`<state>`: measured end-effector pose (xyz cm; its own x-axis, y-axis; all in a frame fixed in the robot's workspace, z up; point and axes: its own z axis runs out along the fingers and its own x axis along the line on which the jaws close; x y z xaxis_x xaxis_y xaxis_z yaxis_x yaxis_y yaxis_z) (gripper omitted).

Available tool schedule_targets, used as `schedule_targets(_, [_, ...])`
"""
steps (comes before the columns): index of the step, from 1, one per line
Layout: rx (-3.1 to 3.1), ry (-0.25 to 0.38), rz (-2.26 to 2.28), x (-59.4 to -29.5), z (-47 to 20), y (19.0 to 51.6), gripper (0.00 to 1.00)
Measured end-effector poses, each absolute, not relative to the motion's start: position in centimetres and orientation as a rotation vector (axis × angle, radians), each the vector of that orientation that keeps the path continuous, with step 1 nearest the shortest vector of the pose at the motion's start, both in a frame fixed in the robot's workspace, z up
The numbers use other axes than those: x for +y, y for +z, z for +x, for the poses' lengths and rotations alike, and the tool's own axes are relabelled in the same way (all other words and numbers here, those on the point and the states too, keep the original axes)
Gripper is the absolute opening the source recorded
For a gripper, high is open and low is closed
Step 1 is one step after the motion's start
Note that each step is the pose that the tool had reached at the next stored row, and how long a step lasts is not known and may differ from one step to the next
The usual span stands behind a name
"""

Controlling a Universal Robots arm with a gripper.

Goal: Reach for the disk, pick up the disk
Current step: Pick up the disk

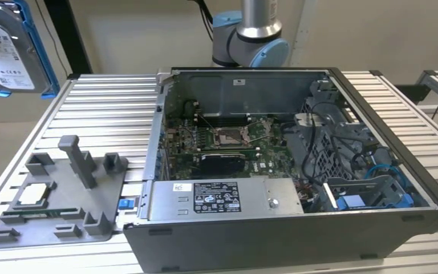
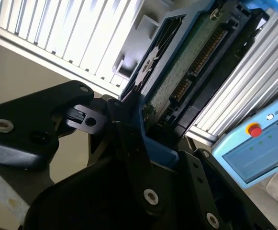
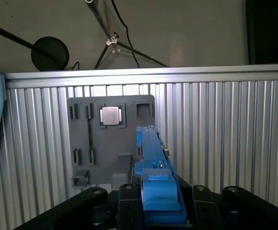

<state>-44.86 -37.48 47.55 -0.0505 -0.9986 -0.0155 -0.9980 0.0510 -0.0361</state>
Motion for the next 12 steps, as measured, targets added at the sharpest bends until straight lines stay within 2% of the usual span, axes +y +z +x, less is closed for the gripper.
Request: schedule_targets(12, [2.251,-0.024,-2.139,-37.48,-44.51,47.55,0.0])
